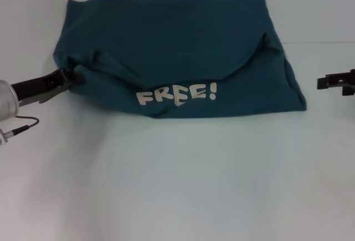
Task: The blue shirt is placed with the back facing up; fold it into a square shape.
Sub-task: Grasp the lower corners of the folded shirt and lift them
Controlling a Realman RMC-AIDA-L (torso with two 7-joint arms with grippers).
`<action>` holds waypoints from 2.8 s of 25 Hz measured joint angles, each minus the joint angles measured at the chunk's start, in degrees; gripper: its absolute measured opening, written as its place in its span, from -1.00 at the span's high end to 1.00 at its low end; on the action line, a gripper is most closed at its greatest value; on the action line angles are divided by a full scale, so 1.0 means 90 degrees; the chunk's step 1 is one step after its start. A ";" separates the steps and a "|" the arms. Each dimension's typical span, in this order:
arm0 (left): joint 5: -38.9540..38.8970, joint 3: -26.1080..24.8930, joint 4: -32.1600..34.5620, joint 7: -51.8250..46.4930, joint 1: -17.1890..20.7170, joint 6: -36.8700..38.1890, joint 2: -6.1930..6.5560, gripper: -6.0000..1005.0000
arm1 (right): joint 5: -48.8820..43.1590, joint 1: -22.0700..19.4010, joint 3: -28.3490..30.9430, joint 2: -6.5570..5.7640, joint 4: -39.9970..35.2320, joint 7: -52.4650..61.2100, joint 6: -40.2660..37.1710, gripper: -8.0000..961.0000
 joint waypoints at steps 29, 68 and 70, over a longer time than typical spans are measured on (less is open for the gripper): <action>-0.0043 -0.0001 -0.0020 -0.0063 -0.0024 -0.0201 -0.0065 0.93 | -0.0103 0.0537 -0.1506 0.0724 0.0828 0.0080 0.2336 -0.89; 0.0007 0.0009 -0.0114 -0.0063 -0.0108 -0.0368 -0.0086 0.93 | -0.0105 0.0646 -0.1606 0.0718 0.1208 0.0183 0.2849 0.27; 0.0007 0.0009 -0.0116 -0.0057 -0.0108 -0.0357 -0.0080 0.93 | -0.0106 0.0650 -0.1610 0.0718 0.1197 0.0208 0.2836 0.44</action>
